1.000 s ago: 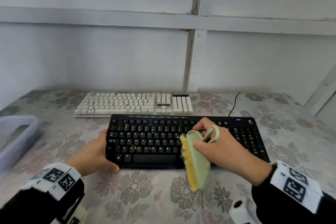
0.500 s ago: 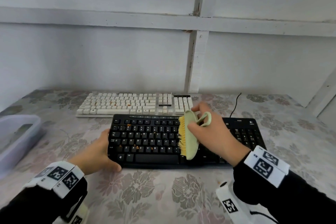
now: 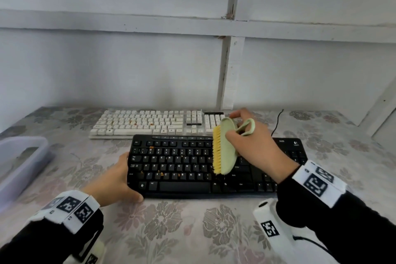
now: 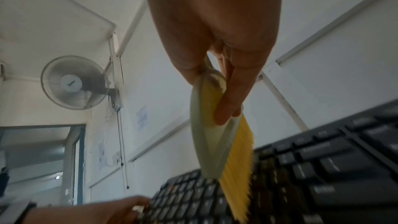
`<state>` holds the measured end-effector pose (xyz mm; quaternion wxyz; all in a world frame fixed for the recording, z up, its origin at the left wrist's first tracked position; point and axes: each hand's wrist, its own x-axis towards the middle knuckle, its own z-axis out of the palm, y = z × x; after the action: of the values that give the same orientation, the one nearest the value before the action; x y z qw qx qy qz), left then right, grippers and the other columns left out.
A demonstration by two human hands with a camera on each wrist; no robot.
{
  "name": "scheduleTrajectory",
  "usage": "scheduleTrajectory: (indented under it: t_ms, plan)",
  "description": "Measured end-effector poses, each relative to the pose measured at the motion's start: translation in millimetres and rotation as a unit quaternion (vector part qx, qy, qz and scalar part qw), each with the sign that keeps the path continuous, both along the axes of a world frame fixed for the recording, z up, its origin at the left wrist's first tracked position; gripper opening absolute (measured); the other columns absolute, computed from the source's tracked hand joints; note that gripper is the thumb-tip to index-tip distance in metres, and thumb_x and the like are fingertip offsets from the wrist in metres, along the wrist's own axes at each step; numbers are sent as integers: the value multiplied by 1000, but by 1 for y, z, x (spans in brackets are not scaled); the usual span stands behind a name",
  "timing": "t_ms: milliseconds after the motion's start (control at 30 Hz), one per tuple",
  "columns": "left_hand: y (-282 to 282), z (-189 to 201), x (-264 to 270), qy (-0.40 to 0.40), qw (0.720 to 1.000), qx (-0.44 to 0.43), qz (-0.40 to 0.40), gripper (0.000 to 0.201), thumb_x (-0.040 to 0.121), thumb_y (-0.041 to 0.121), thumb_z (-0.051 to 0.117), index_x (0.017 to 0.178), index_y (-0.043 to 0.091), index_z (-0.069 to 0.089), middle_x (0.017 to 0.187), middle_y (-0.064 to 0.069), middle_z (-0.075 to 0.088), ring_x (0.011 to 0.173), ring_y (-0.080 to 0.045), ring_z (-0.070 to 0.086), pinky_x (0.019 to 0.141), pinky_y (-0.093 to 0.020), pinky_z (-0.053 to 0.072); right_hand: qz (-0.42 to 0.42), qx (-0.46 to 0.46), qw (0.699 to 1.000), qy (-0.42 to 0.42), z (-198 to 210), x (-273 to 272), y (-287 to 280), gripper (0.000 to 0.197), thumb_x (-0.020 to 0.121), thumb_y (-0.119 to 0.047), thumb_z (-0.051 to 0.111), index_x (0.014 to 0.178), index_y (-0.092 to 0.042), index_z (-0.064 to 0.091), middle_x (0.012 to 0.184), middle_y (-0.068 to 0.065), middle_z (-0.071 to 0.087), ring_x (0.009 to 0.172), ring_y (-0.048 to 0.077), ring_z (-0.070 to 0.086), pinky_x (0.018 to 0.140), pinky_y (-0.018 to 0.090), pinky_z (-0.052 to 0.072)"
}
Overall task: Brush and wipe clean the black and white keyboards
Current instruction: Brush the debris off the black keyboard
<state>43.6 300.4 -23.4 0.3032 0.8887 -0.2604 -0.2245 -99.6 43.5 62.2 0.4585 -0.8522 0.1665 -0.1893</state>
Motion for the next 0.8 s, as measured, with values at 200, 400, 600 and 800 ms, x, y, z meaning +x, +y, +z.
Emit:
scheduleTrajectory:
  t_ms: [200, 400, 600, 800]
  plan:
    - [1, -3, 3, 2, 1000, -5, 1, 111, 59, 10, 84, 141, 26, 11, 116, 11, 47, 102, -8, 51, 76, -16, 39, 74, -22, 994, 72, -28, -24, 17, 18, 86, -10, 52, 100, -21, 46, 76, 7, 61, 56, 14, 49, 48, 27, 43]
    - [0, -2, 2, 0, 1000, -5, 6, 109, 59, 9, 84, 140, 26, 12, 121, 7, 45, 105, -11, 50, 80, -19, 38, 31, 11, 999, 27, -9, -18, 6, 13, 85, -12, 55, 97, -18, 55, 86, 10, 66, 66, 14, 54, 57, 29, 46]
    - [1, -1, 1, 4, 1000, -7, 4, 108, 59, 10, 84, 140, 26, 14, 122, 7, 45, 104, -9, 49, 76, -14, 37, 19, 9, 999, 31, -15, -2, 5, 16, 87, -10, 52, 102, -15, 49, 89, 14, 64, 65, 13, 55, 51, 22, 46]
    - [1, -1, 2, 7, 1000, -3, 10, 109, 58, 10, 85, 139, 24, 14, 119, 8, 48, 107, -12, 50, 89, -24, 40, 75, -9, 993, 94, -28, -27, 22, 10, 84, -12, 53, 93, -17, 50, 71, 10, 55, 55, 11, 38, 49, 23, 34]
